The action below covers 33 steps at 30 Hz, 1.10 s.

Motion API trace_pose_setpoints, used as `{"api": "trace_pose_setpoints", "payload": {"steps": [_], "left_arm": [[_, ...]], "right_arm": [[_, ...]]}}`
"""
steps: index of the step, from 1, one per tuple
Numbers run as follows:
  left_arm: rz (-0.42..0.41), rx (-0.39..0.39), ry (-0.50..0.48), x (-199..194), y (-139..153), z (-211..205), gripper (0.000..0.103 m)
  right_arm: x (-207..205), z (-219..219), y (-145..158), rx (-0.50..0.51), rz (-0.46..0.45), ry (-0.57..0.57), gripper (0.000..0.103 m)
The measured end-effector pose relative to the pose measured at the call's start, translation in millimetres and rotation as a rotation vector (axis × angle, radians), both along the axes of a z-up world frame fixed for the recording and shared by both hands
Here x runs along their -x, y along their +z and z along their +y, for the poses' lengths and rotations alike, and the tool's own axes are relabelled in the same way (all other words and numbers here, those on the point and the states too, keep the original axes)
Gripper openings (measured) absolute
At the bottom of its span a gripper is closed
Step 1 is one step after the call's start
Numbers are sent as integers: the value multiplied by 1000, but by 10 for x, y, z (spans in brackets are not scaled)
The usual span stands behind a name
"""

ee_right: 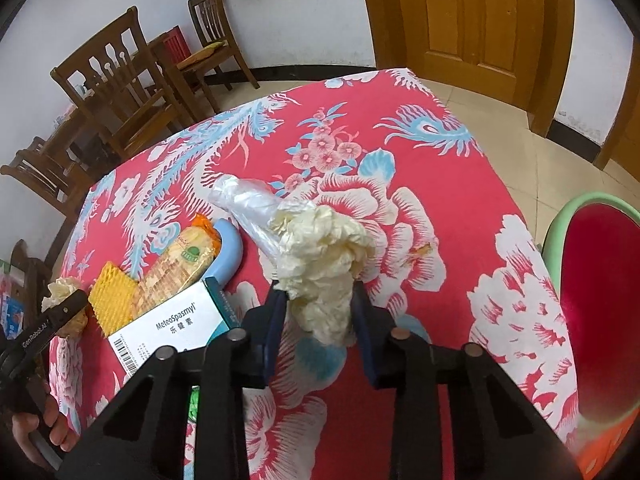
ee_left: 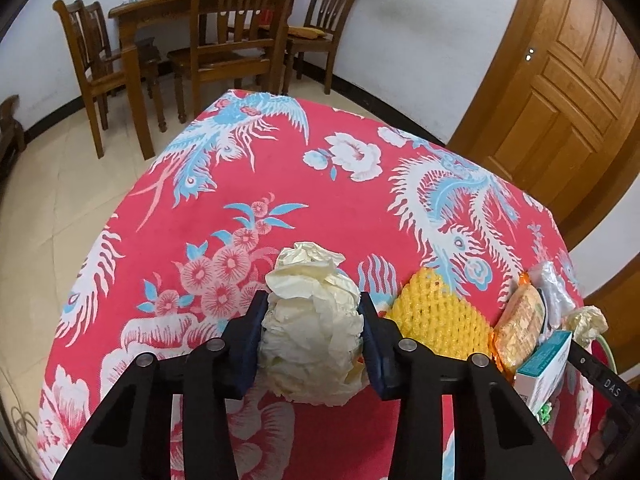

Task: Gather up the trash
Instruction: 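Grasp the crumpled cream paper ball with the left tool while the right tool grasps the crumpled cream wrapper, then lift and carry both crumpled paper items over the bucket with both tools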

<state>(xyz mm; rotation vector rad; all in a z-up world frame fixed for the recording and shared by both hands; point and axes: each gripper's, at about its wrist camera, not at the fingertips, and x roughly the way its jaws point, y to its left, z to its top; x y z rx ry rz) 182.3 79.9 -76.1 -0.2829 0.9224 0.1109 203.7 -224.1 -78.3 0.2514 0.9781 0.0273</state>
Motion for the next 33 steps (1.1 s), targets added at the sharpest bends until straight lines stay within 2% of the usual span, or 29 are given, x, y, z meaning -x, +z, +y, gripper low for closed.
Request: {"api": "trace_pose_setpoints", "payload": {"steps": [2,8,23,33], "left_arm": [[-8,1,-3,26,30,-2,43],[-45,9,-23,138,185,-66,43],[-116,24,-150,417,527,-550,43],[-136,26,-251,527,659,-999,43]], "right_arm": [[26,-8,37,6,-13,-1,22],[138,-68,155,-3,-44,-3,19],[523,-319,390,-38,-102,-45,19],[866,-685,551,-64,-142,-116,19]]}}
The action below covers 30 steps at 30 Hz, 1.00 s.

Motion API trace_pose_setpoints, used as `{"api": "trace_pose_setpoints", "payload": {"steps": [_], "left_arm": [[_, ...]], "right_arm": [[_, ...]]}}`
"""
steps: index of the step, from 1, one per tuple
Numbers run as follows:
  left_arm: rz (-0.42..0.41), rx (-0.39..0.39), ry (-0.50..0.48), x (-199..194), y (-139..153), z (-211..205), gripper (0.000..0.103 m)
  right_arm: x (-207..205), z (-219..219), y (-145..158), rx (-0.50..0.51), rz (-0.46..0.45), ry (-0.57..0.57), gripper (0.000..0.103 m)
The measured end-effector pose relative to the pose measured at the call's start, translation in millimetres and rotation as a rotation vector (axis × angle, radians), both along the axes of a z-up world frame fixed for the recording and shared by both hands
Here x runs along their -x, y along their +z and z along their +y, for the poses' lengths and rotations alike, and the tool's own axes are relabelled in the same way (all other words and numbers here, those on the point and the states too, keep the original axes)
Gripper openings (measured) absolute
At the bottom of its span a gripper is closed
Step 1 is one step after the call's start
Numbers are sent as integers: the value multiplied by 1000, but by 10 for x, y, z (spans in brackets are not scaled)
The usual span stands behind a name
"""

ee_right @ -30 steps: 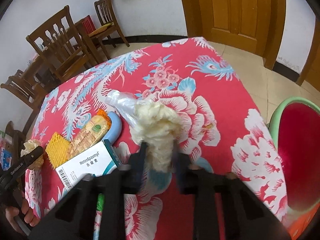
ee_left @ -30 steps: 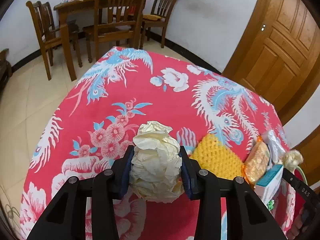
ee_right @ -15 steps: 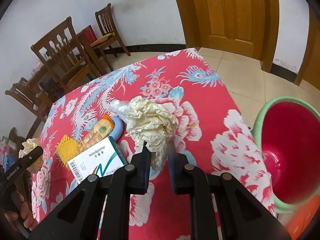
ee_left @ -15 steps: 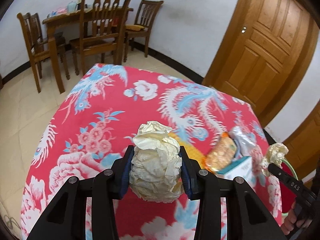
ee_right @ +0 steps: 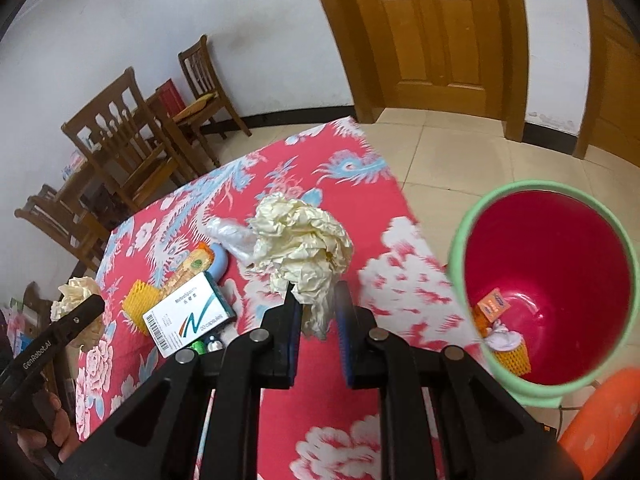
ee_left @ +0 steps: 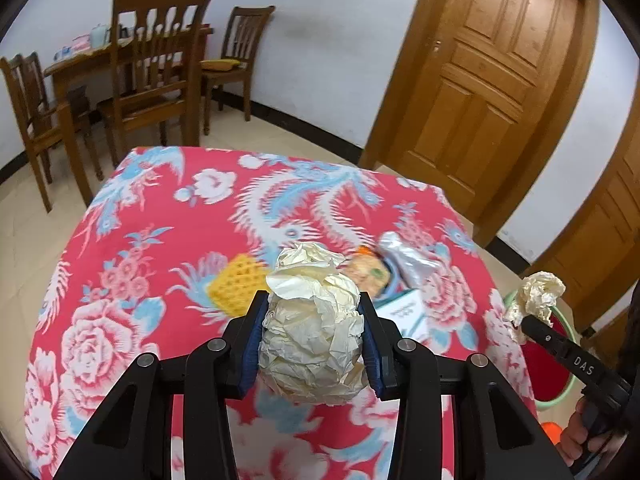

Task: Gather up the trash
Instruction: 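Lift and carry both crumpled paper items over the bucket with both tools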

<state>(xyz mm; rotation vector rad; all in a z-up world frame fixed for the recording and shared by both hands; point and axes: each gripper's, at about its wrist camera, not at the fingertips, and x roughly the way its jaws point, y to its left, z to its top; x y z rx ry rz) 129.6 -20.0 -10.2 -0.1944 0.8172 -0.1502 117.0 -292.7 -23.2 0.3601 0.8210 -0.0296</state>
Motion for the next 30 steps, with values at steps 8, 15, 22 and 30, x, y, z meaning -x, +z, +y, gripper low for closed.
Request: {"api": "trace_pose_setpoints", "payload": {"steps": [8,15,22,30], "left_arm": [[-12,-12,-92,64,72,-422,43],[-24,-25,-170,114,143,-832,43],[-25,-36,-247,146,166,-1230,43],[-16,-57,-336,187,129,-1712,43]], "right_arm": [[275,-375,95,-6,-24,-79,19],[499,-717,103,-14,-31,-147,19],[660,-1001,56,-27,-29,-201,19],[803,-1271,-17,-52,-23,-256,20]]}}
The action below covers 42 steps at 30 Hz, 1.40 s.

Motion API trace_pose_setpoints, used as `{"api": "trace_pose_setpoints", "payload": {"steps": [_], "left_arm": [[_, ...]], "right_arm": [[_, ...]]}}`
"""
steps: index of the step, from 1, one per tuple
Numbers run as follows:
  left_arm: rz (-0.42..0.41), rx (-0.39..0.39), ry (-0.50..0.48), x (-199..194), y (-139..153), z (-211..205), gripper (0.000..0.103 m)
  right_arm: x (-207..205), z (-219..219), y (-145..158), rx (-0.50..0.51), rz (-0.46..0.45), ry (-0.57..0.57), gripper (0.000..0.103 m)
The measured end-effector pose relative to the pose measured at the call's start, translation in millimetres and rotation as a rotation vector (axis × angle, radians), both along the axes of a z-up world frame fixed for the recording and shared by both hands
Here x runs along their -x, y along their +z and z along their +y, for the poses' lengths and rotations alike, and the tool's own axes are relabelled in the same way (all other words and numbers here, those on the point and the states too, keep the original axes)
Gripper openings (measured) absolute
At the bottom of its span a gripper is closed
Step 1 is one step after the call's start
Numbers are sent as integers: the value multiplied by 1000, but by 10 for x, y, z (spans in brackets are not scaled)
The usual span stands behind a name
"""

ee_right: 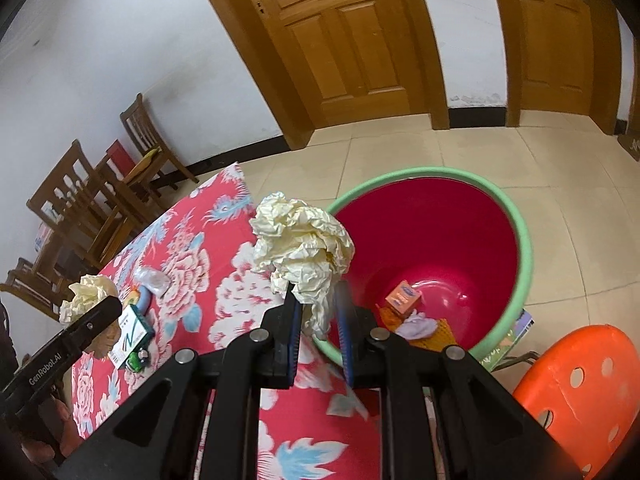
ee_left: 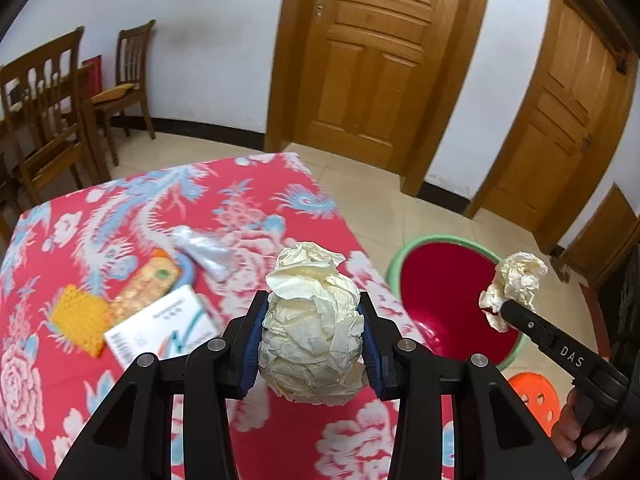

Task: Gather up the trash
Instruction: 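Lift and carry both crumpled paper items over the bucket with both tools, then open both tools to drop the paper items into the bucket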

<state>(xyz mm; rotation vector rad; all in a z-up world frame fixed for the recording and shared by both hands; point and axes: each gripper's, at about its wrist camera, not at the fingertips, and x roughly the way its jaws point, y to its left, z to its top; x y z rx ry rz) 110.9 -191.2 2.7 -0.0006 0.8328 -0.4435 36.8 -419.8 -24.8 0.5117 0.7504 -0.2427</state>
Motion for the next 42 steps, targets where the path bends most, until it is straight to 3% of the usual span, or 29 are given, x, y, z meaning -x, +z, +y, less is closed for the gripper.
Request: {"api": "trace_pose_setpoints", "payload": {"steps": [18,31,42], "left_arm": [[51,-60,-154,10,-254,-947,43],[96,-97,-236,-4,-507,-1389,44],[97,-109,-285,22,-534,-1537,57]], "right_arm": [[146,-547,-357,-56,64,-101,21],[196,-747,-508,-84,94,-130,25],[274,-823,-476,-93,80,-164,36]]}}
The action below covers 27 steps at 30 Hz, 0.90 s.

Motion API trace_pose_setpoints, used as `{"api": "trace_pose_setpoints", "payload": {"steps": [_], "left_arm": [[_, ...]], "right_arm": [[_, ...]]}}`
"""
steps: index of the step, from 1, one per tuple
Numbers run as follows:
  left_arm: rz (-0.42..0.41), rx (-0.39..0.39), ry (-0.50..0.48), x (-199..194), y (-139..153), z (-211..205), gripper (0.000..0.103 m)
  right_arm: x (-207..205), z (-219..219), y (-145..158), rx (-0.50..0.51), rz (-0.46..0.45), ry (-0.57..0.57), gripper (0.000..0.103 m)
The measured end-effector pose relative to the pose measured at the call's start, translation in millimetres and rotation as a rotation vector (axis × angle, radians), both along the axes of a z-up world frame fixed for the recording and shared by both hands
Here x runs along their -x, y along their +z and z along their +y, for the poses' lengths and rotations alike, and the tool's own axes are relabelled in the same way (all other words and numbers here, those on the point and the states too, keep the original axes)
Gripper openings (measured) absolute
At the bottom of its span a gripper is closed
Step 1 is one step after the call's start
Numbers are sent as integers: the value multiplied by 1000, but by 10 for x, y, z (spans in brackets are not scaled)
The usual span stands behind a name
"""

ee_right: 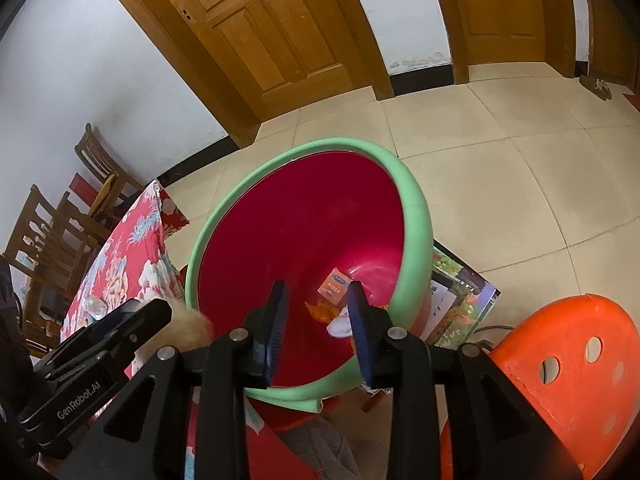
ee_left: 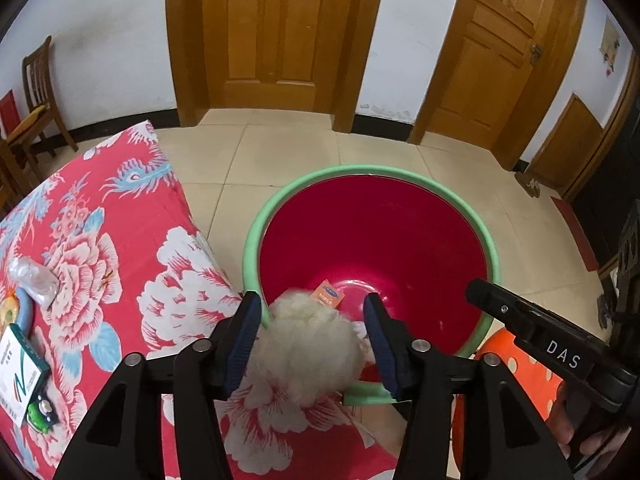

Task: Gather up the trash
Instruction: 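Open both tools to drop the paper items into the bucket, then move both open tools back over the table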

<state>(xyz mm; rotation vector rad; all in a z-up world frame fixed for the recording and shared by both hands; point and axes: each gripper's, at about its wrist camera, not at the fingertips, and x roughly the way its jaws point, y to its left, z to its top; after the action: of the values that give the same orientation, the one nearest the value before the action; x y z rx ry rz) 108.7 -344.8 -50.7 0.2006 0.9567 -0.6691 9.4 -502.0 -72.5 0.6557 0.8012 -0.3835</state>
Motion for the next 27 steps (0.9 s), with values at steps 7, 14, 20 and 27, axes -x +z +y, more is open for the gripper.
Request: {"api": "trace_pose_setpoints", "payload": {"steps": [7,14,20,27], "left_arm": [[-6,3,18,13,48,45,58],[-15,18,58,30,133,208,58],[-30,23,91,52,214,374,58],[-42,32,156,50,289,654,58]], "right_arm": [[18,-5,42,-1,-10,-7,43],[39,53,104,4,-26,0,43],[44,148,170,11,-36,7,51],[31,297,263,23,-45,28,57]]}}
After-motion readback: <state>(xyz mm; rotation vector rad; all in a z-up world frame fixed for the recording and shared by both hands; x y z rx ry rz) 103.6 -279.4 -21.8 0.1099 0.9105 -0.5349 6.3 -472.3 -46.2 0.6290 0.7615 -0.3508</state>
